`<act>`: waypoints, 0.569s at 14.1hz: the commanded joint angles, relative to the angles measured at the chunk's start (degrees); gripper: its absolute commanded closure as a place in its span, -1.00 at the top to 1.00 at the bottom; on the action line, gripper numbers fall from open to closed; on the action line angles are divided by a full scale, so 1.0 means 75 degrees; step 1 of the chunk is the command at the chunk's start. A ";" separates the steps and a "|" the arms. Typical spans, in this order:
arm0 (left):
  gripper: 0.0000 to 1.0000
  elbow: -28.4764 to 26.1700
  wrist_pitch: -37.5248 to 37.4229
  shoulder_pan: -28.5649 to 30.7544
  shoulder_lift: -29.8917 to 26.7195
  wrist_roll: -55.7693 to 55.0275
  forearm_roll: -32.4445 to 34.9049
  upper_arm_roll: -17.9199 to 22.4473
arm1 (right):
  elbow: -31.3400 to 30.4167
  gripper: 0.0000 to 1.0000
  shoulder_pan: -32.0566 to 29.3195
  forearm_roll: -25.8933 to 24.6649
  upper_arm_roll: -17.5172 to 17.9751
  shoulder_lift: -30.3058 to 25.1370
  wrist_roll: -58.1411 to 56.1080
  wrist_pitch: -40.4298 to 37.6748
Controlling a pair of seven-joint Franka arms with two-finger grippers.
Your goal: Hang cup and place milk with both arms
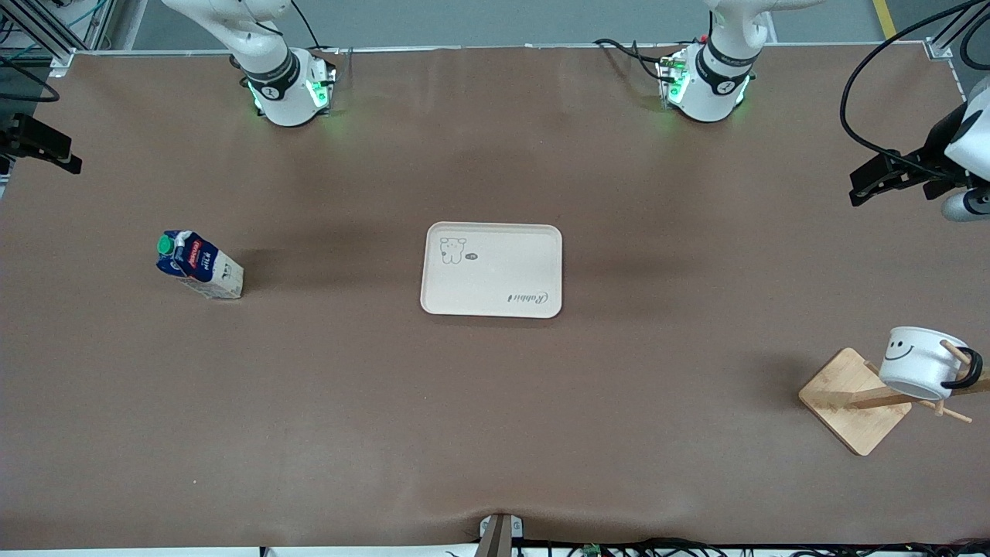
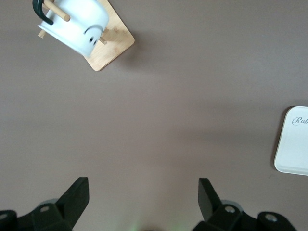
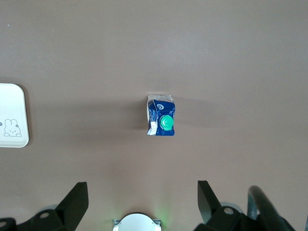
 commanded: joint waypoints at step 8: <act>1.00 0.0140 -0.0079 0.0004 -0.0013 0.0108 -0.0119 -0.0038 | 0.0104 1.00 -0.0142 0.0114 0.0080 0.0023 0.0002 -0.0100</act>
